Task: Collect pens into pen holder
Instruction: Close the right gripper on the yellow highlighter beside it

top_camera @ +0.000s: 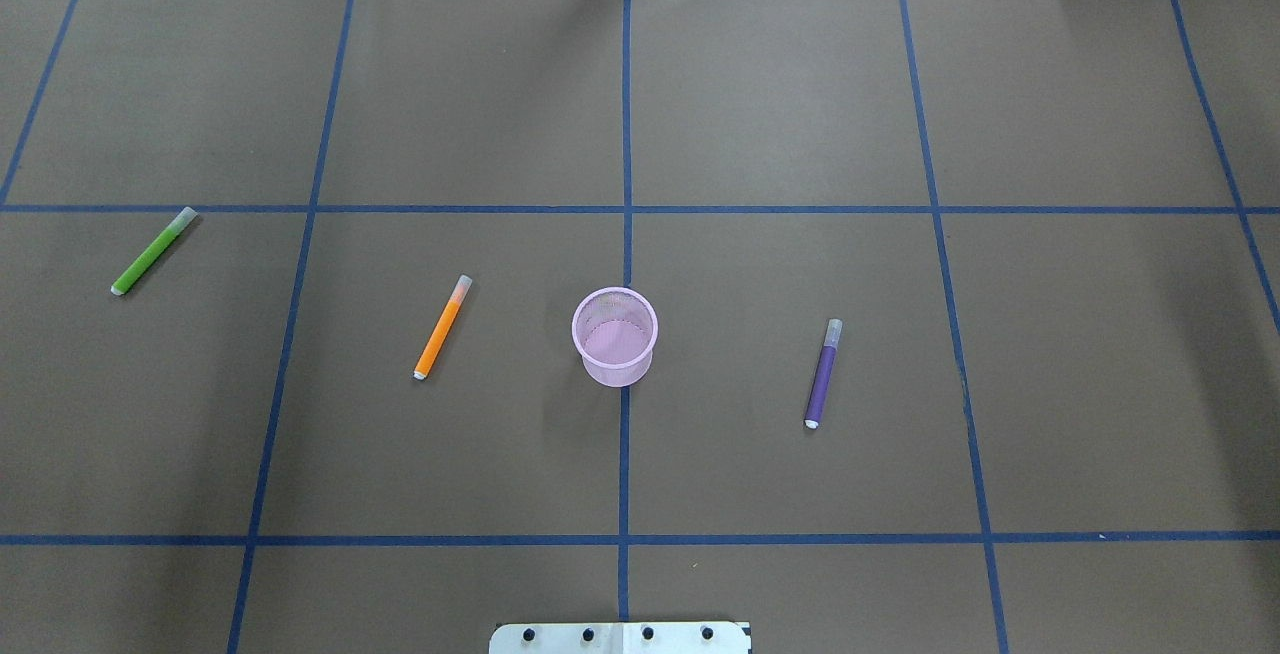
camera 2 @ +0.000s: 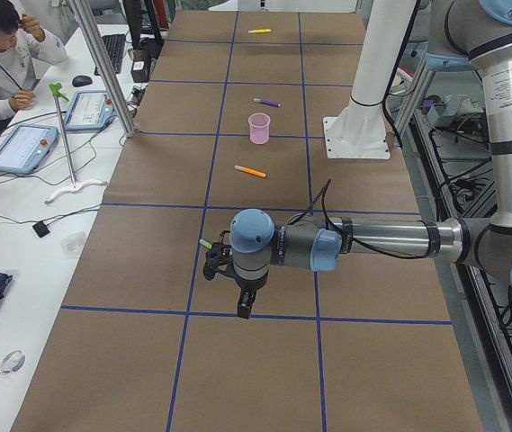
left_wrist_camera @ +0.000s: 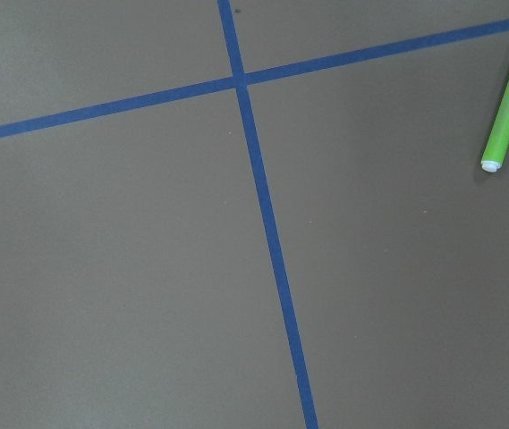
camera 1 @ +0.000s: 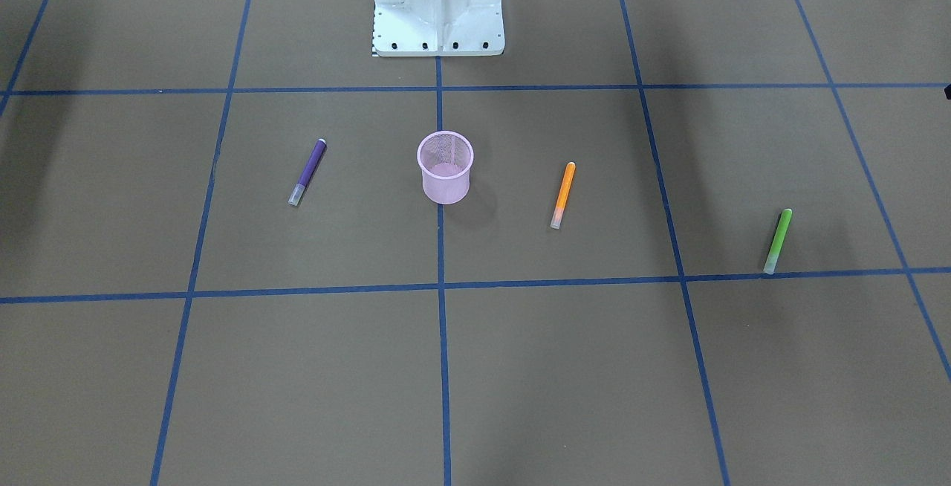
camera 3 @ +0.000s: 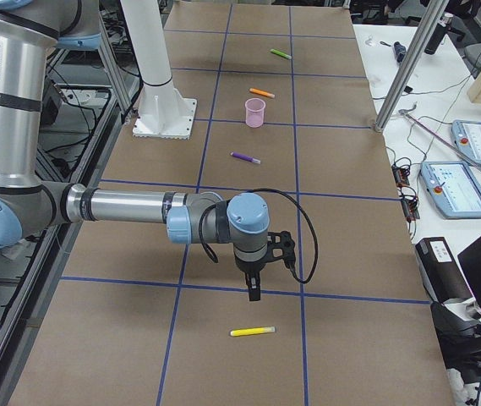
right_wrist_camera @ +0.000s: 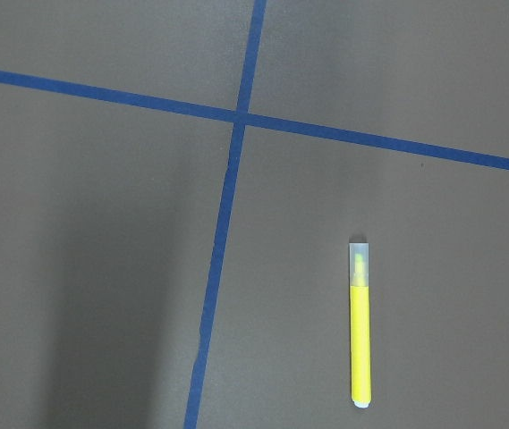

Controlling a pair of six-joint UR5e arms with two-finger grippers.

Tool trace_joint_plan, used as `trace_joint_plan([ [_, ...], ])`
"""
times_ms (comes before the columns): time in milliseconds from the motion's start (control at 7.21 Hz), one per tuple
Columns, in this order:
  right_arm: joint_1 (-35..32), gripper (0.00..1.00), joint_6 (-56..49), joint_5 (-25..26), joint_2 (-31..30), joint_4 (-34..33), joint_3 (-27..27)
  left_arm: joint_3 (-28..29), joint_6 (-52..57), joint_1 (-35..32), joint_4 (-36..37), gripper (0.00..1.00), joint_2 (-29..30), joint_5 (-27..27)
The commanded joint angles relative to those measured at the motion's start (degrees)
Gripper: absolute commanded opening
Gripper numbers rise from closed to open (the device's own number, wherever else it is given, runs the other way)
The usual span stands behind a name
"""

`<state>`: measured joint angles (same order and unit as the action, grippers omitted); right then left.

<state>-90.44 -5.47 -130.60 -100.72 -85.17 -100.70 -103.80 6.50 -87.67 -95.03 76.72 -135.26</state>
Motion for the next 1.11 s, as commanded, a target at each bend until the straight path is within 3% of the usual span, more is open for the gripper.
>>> trace_joint_plan([
  [0,0.0,0.99,0.02,-0.01,0.0,0.0,-0.02,-0.26,0.0,0.04,-0.07,1.0,0.01,-0.09],
  [555,0.0,0.99,0.28,-0.09,1.05,0.26,-1.16,-0.88,-0.7,-0.05,-0.25,1.0,-0.26,-0.09],
  [971,0.0,0.99,0.64,-0.01,1.67,0.18,-7.22,-3.69,-0.62,-0.92,-1.12,1.0,4.2,-0.18],
])
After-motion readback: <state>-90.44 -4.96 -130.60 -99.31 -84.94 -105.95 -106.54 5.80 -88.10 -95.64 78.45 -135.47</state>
